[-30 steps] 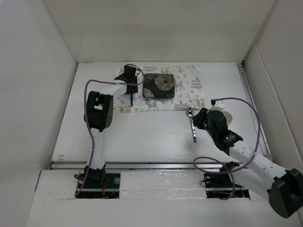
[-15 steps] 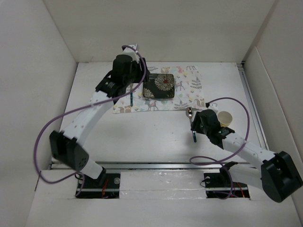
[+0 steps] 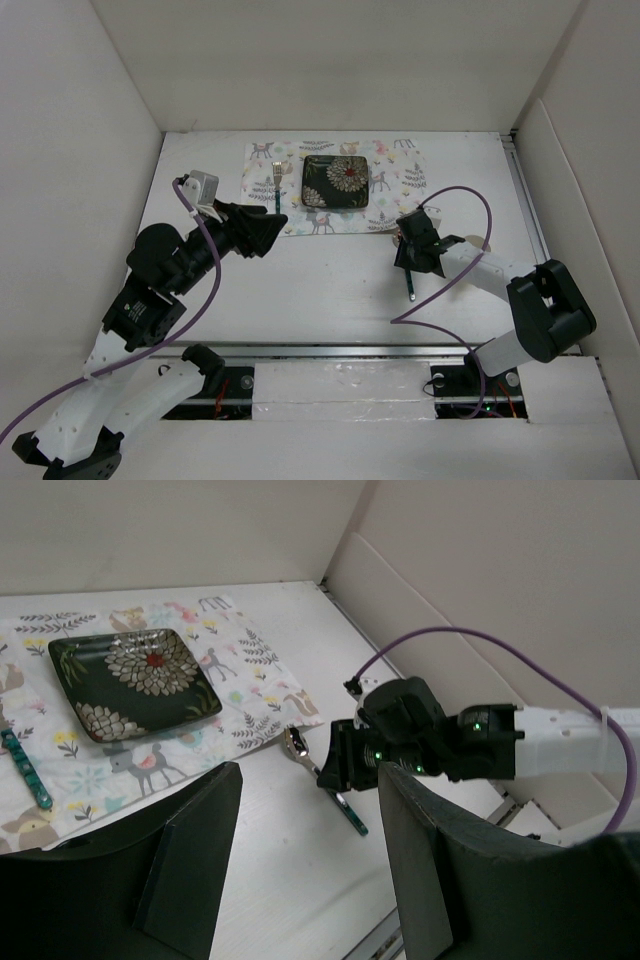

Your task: Set the dinner table for one person

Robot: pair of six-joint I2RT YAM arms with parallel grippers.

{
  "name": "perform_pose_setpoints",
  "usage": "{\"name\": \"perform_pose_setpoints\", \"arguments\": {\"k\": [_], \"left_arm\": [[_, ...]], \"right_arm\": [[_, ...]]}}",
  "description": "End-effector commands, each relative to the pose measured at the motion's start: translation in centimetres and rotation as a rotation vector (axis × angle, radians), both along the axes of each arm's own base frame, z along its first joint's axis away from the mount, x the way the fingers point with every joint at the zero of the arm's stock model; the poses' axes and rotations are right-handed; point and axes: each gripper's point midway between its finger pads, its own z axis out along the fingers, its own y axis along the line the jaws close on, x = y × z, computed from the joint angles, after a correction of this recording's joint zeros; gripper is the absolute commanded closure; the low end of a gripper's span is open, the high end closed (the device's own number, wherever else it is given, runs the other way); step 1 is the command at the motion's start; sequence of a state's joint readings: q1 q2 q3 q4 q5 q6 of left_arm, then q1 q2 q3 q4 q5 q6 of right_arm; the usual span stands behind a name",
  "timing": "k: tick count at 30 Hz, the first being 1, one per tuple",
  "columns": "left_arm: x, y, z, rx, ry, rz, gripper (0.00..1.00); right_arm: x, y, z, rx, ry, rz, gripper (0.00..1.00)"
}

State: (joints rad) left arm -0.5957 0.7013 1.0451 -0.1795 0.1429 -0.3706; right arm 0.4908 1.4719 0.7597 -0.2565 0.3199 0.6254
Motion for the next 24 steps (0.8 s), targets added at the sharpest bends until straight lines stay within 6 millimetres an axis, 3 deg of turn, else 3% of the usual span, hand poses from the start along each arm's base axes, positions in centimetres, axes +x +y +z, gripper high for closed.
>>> {"name": "perform_pose_setpoints", "arguments": {"k": [1, 5, 10, 13, 14, 16, 20, 23, 24], "left_arm": [[-2.3, 0.9, 1.0, -0.012, -0.063, -0.035, 0.46], [-4.7, 3.3, 3.7, -0.040, -0.175, -0.002, 0.45], [-6.0, 4.8, 4.1, -0.084, -0.222, 0.038, 0.45], [-6.2, 6.1, 3.9, -0.094, -0.239, 0.089, 0.44], [-6.4, 6.0, 3.7, -0.097, -0.243, 0.077, 0.44], [-6.2, 7.1, 3.7, -0.110, -0.249, 0.133, 0.43], [-6.3, 7.2, 3.5, -0.113, -0.242, 0.139, 0.43], [-6.0, 6.9, 3.0, -0.107, -0.230, 0.136, 0.43], [-5.9, 6.6, 2.8, -0.102, -0.225, 0.125, 0.43]], "right_arm": [[0.4, -0.4, 0.7, -0.035, 0.026, -0.042, 0.56], [0.0, -0.1, -0.2, -0.093, 0.114, -0.044, 0.55], [-0.7, 0.2, -1.3, -0.150, 0.195, -0.035, 0.55], [-0.7, 0.9, -1.3, -0.176, 0.222, -0.010, 0.64], [-1.0, 1.3, -1.7, -0.183, 0.236, 0.003, 0.74], [-1.2, 1.7, -1.7, -0.185, 0.243, 0.004, 0.79], [-2.4, 2.0, -1.7, -0.173, 0.249, 0.008, 1.00], [-4.4, 1.9, -2.0, -0.167, 0.265, 0.023, 1.00], [-5.2, 2.0, -1.2, -0.163, 0.259, 0.035, 1.00]]}}
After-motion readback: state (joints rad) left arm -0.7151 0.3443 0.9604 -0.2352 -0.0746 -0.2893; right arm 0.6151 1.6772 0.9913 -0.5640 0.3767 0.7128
